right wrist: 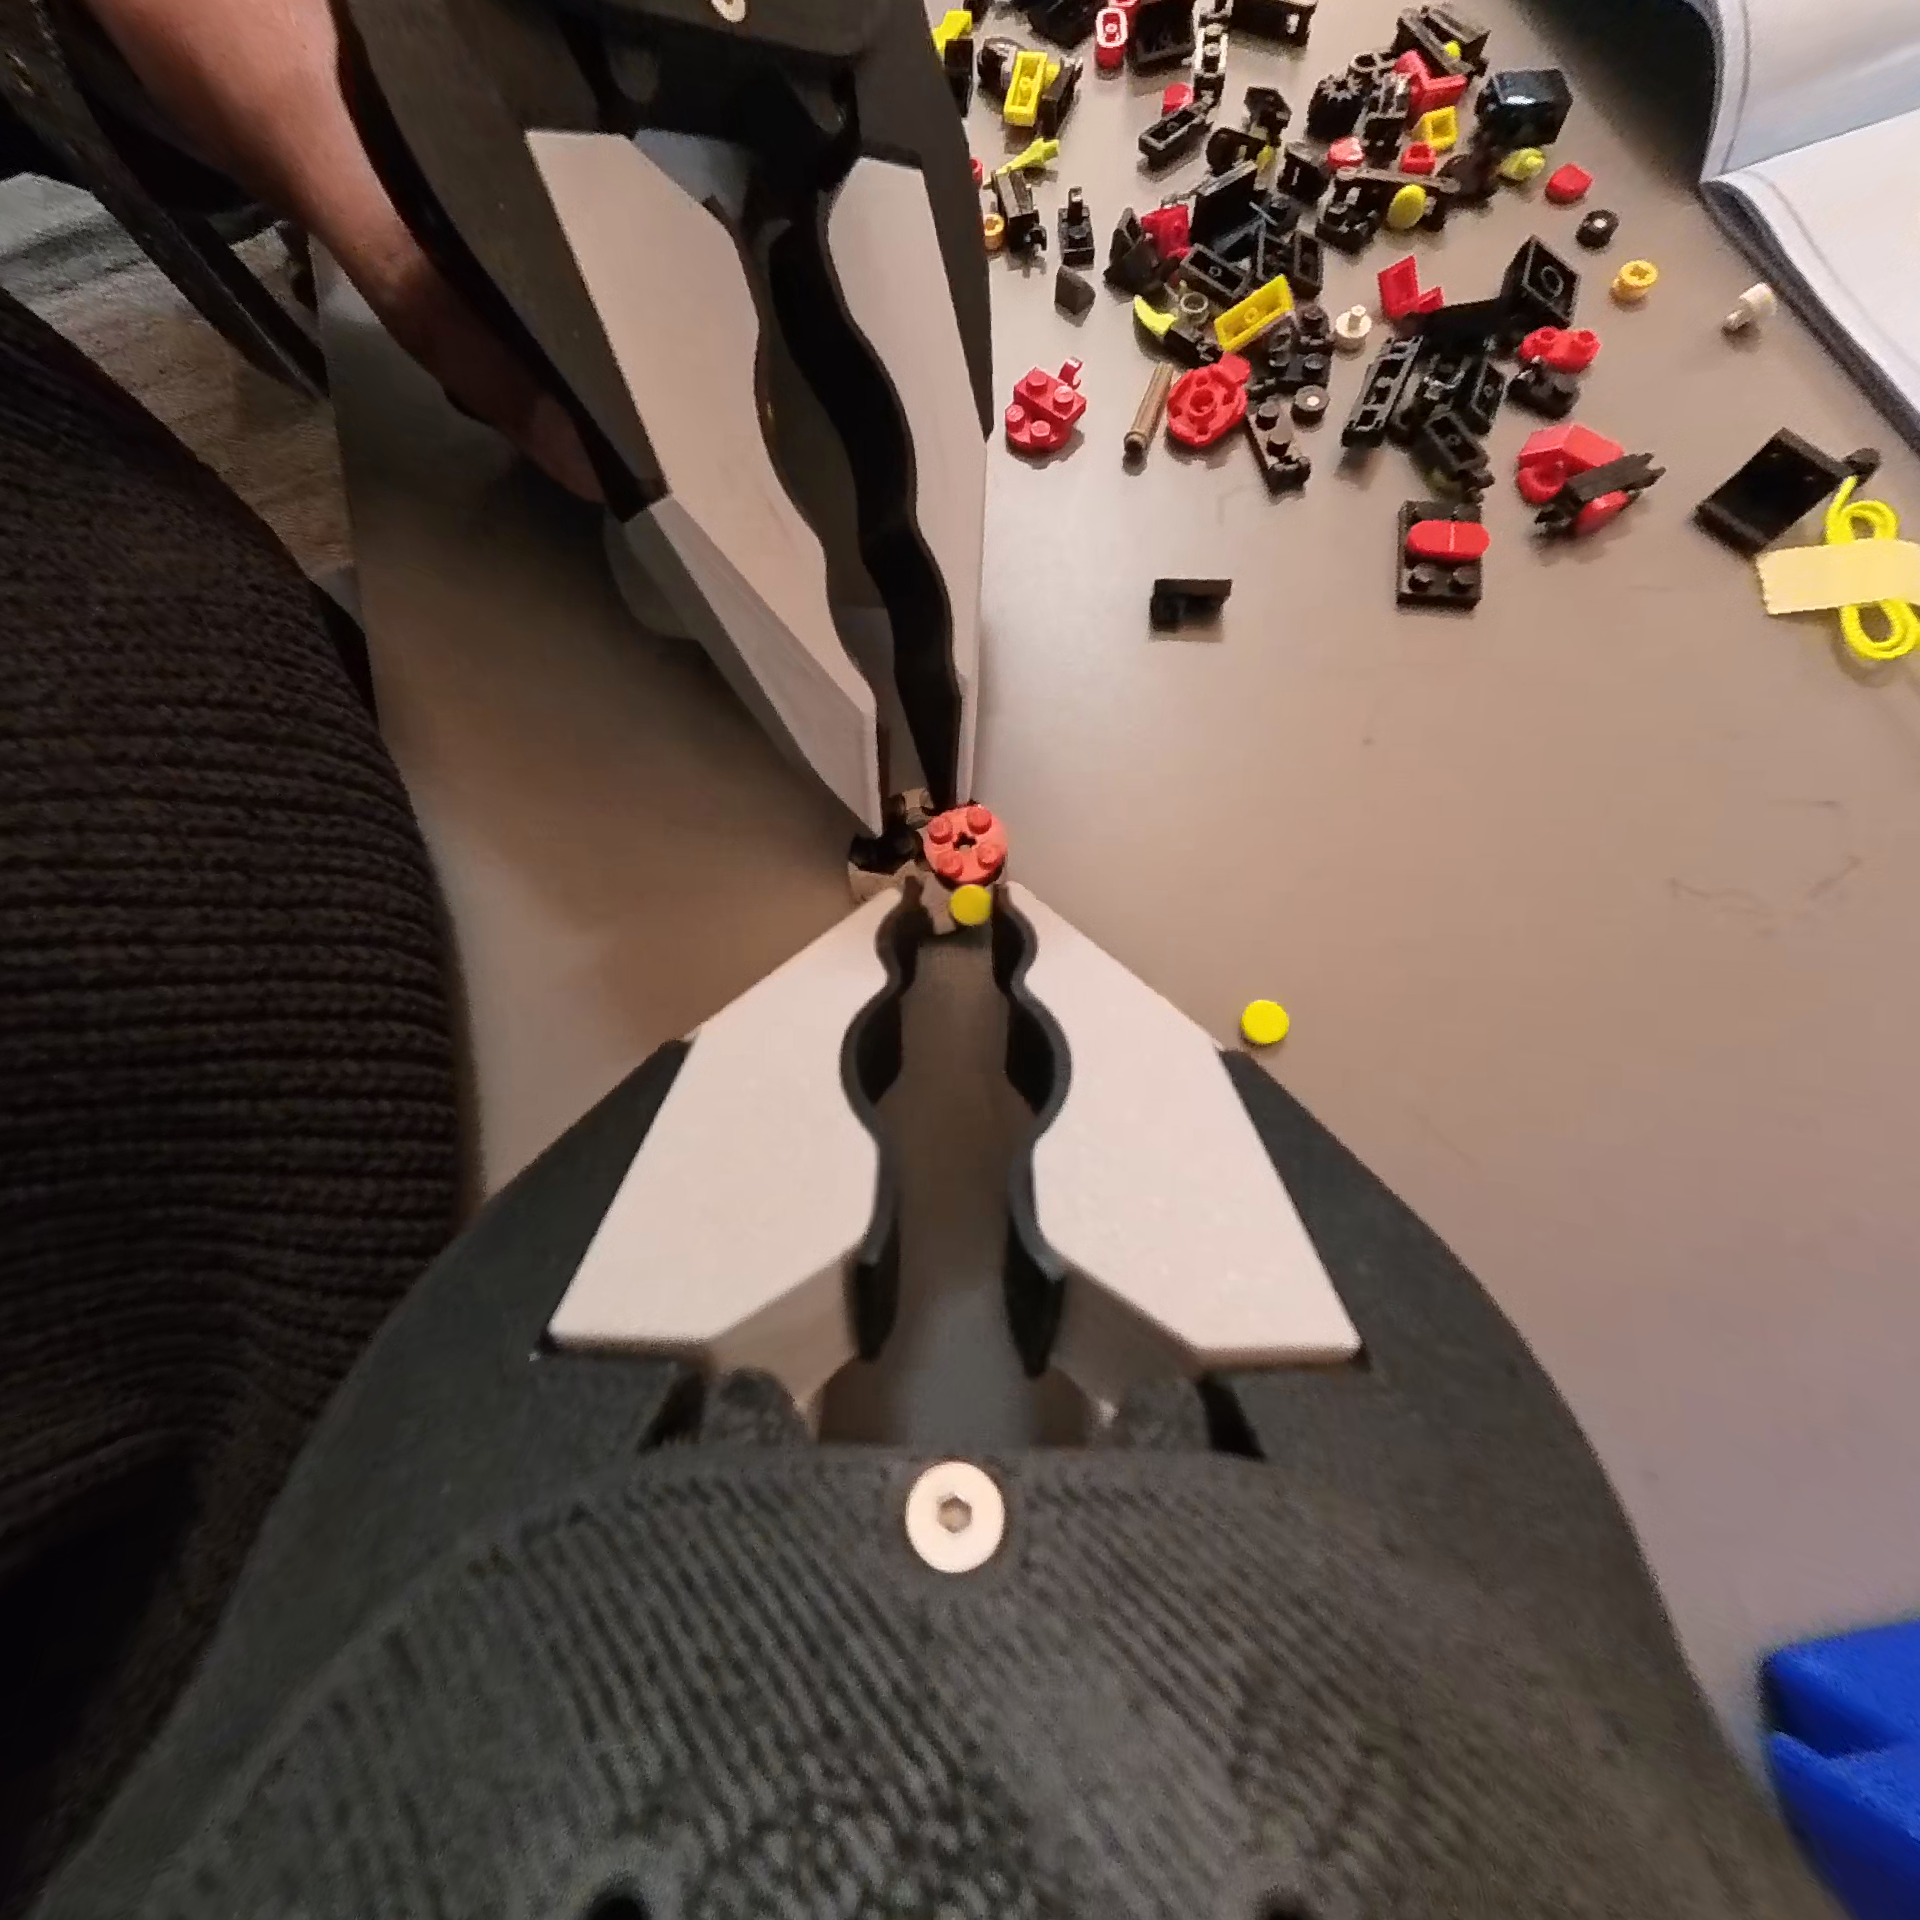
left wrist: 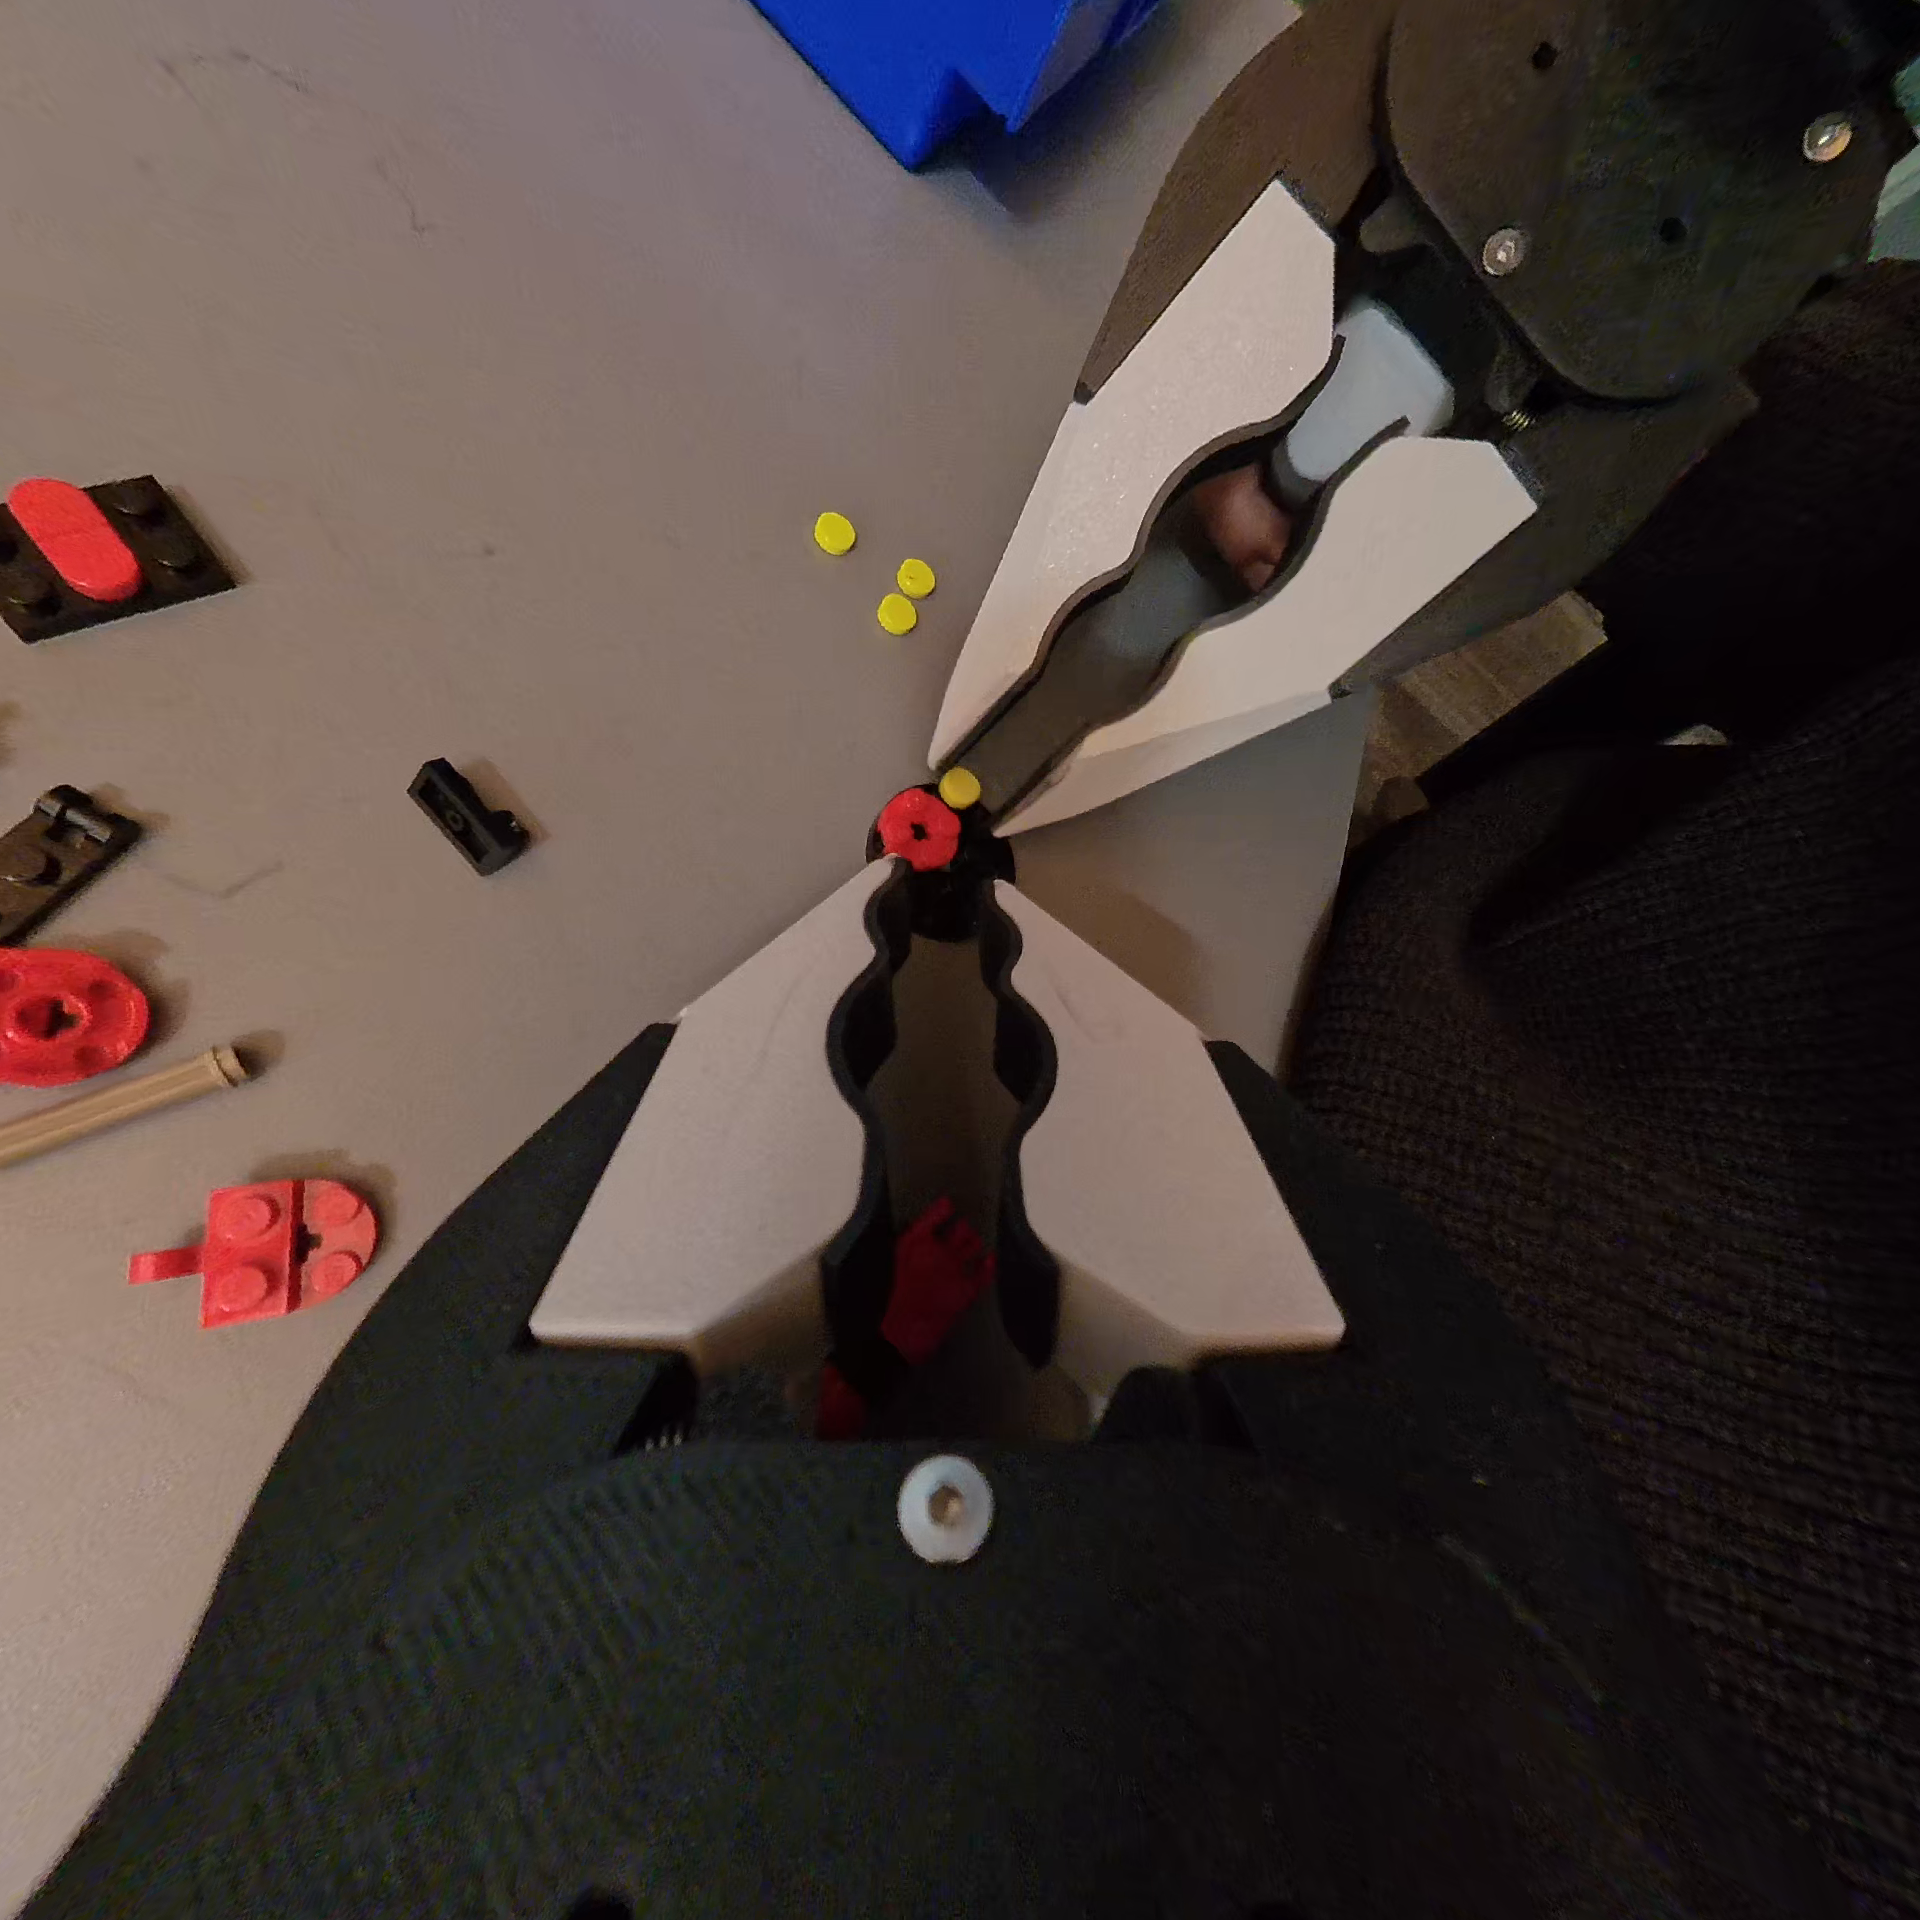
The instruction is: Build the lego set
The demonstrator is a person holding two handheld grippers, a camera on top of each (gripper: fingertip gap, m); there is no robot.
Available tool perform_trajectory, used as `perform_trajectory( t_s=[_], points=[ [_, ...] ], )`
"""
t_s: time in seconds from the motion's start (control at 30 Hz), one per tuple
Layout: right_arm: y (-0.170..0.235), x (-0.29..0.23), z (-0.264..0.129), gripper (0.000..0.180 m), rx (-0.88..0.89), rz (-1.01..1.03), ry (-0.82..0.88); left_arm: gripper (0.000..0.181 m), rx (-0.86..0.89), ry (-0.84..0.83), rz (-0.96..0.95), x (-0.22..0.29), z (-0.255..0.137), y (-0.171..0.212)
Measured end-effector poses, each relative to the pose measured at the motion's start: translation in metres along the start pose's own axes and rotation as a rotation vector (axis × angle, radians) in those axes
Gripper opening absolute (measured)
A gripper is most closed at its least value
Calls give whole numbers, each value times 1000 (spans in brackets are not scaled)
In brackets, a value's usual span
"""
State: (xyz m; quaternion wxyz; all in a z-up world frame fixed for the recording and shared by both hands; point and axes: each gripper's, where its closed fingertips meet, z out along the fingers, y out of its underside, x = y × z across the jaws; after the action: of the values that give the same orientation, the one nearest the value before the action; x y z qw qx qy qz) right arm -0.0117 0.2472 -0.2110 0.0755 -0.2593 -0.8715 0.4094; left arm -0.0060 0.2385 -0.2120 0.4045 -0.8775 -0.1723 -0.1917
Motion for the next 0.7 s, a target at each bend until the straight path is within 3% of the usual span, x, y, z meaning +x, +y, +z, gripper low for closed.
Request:
perform_trajectory(
  t_s=[0.27, 0.7],
  points=[
    [-6, 1, -6, 15, 44, 31, -14, 10, 0, 1, -6, 0, 0, 0],
    [9, 8, -3, 7, -39, -8, 31, 10, -2, 9, -15, 0, -1, 1]
  ],
)
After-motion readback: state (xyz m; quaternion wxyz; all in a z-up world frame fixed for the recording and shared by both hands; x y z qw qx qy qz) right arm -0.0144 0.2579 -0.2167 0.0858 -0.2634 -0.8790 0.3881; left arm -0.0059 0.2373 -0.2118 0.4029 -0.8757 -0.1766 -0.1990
